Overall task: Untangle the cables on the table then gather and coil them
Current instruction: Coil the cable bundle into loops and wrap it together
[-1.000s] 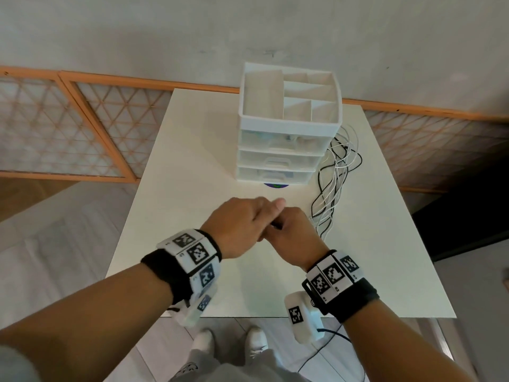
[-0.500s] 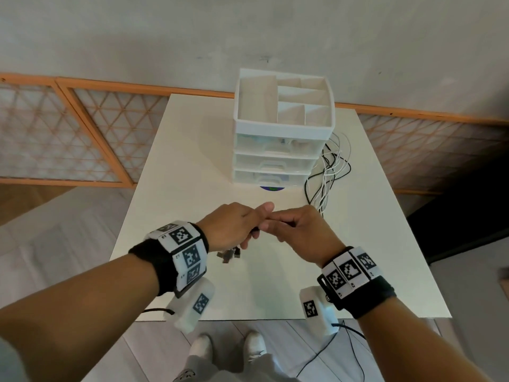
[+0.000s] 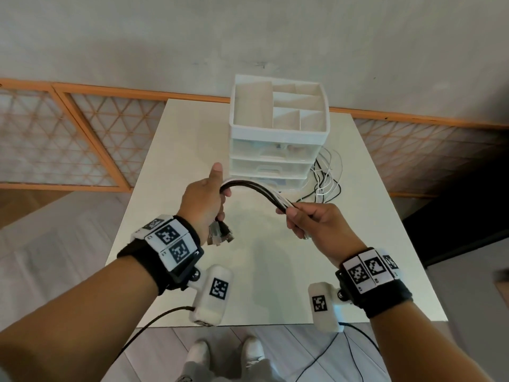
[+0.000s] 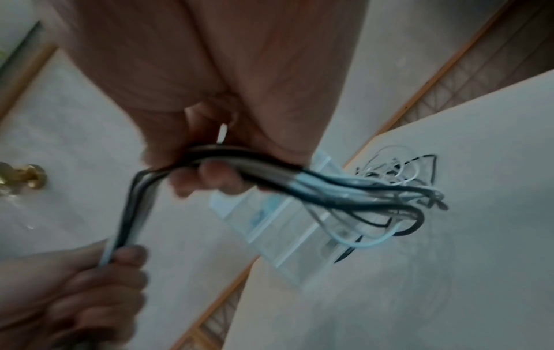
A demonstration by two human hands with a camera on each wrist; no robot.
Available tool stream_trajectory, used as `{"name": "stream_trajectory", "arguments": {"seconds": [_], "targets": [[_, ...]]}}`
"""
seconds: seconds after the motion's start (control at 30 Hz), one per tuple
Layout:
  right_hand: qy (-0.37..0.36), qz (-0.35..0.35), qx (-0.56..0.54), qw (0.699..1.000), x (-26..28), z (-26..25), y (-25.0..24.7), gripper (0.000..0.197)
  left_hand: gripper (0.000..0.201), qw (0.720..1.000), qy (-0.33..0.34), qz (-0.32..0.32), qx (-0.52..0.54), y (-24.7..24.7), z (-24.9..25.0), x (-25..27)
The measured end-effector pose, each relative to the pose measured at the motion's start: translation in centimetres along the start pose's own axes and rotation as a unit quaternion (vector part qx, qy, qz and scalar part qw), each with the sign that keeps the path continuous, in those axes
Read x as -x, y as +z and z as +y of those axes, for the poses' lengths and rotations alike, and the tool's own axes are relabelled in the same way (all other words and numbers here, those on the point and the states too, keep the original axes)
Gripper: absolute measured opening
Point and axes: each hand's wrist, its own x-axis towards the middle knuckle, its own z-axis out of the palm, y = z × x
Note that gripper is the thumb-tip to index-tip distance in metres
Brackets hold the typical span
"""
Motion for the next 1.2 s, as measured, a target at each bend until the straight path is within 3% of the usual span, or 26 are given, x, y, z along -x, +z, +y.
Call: {"name": "stream_trajectory", "arguments": {"seconds": [0.1,0.2,0.23,0.27,0.33,0.4,0.47,0.53,0.6,0.67,0.77,0.87,0.93,1.13,1.2], "targets": [[-0.024,0.079,-0.047,0.995,-0.2,-0.3,2.1,0.023,0.087,0.993,0.012,-0.023,-0.118,0.8,-0.2,0.9],[-0.103,0.113,0.023,0.988,-0.2,-0.4,4.9,0.023,0.128,0.980,0.003,-0.140,-0.144,2.2,-0.2,2.3],[-0.137,0.106,0.053,0.984,-0.1,-0.3,5.7,0.018,0.125,0.977,0.009,-0.168,-0.132,2.6,-0.3,2.5],[-0.167,0.100,0.084,0.977,0.1,-0.4,6.4,0.021,0.108,0.976,0.025,-0.187,-0.112,2.9,-0.4,2.7],[-0.195,0.078,0.124,0.970,0.3,-0.2,7.3,0.033,0.055,0.982,0.035,-0.180,-0.050,3.3,-0.5,2.7],[-0.196,0.024,0.154,0.968,0.3,-0.1,7.3,0.024,0.044,0.988,-0.007,-0.153,0.005,3.0,-1.0,2.3],[-0.165,-0.030,0.149,0.975,0.7,-0.3,6.7,0.011,0.040,0.989,-0.056,-0.128,0.053,2.6,-1.2,1.7],[-0.120,-0.055,0.106,0.986,0.9,-0.6,5.7,0.032,0.039,0.987,-0.076,-0.120,0.075,2.0,-1.0,1.0],[-0.084,-0.046,0.078,0.992,0.7,-0.6,4.8,0.039,0.041,0.988,-0.069,-0.117,0.077,1.5,-0.6,0.5],[-0.060,-0.018,0.065,0.996,0.4,-0.7,4.6,0.028,0.042,0.986,-0.056,-0.136,0.078,1.3,-0.3,0.4],[-0.071,0.025,0.045,0.996,0.3,-0.4,5.4,0.015,0.033,0.986,-0.028,-0.144,0.078,1.7,-0.2,0.9],[-0.060,0.040,0.032,0.997,0.7,0.1,6.1,0.022,0.045,0.986,-0.008,-0.140,0.091,1.7,-0.8,1.2],[-0.047,0.046,0.011,0.998,0.9,0.2,6.4,0.025,0.042,0.986,0.007,-0.148,0.072,1.6,-1.1,1.3],[-0.067,0.004,0.041,0.997,0.9,-1.0,5.4,0.008,0.038,0.985,0.069,-0.157,0.001,1.3,-1.3,1.1],[-0.088,0.058,0.066,0.992,0.3,-2.0,4.8,0.007,0.035,0.981,0.095,-0.170,-0.020,1.1,-0.5,1.2]]}}
